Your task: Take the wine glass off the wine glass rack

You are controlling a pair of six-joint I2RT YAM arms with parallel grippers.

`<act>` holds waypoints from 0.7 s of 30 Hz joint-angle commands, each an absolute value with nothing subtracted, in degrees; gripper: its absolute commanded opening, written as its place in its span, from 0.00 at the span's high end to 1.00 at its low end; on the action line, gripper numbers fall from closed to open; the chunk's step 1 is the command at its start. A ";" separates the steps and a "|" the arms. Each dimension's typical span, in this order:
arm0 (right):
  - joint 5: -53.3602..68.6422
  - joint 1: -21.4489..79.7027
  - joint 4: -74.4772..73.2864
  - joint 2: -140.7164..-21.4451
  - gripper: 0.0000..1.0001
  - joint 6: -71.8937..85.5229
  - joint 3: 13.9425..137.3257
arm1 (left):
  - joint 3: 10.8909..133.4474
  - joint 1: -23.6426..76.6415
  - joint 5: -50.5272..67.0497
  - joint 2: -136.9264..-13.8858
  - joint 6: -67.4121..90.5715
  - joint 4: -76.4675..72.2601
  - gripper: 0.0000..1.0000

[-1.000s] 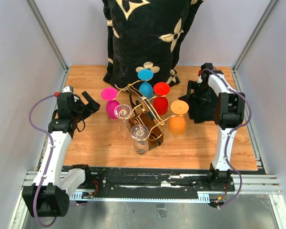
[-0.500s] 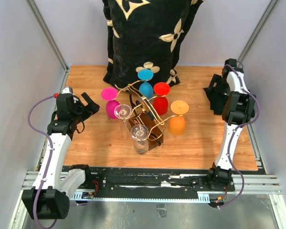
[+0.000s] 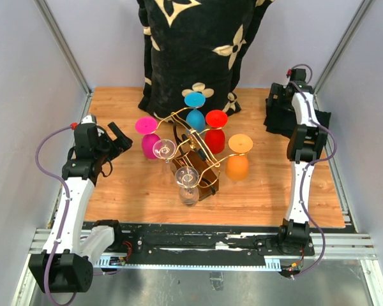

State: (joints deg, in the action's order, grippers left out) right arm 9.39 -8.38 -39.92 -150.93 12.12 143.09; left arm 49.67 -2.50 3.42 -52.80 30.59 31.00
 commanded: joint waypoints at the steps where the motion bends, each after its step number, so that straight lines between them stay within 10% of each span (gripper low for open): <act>1: 14.66 -4.19 -32.99 -153.02 0.02 8.52 148.68 | 52.67 -2.64 2.00 -53.34 29.20 33.05 0.06; 8: 10.13 -0.91 -10.76 -125.90 0.01 7.75 122.35 | 53.44 -2.64 0.07 -51.98 28.86 33.67 0.05; 15: 18.08 5.52 -32.93 -130.93 0.01 8.18 145.60 | 51.33 -2.64 3.33 -52.74 30.01 32.15 0.06; 21: 22.41 9.89 -25.93 -126.71 0.02 9.82 135.85 | 49.08 -2.64 4.58 -48.78 30.90 31.85 0.06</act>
State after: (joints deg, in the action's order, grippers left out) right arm 17.54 7.14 -24.47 -125.01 8.73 140.86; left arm 50.54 -2.50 3.05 -51.62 30.59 32.73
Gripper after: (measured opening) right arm 0.985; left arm 0.945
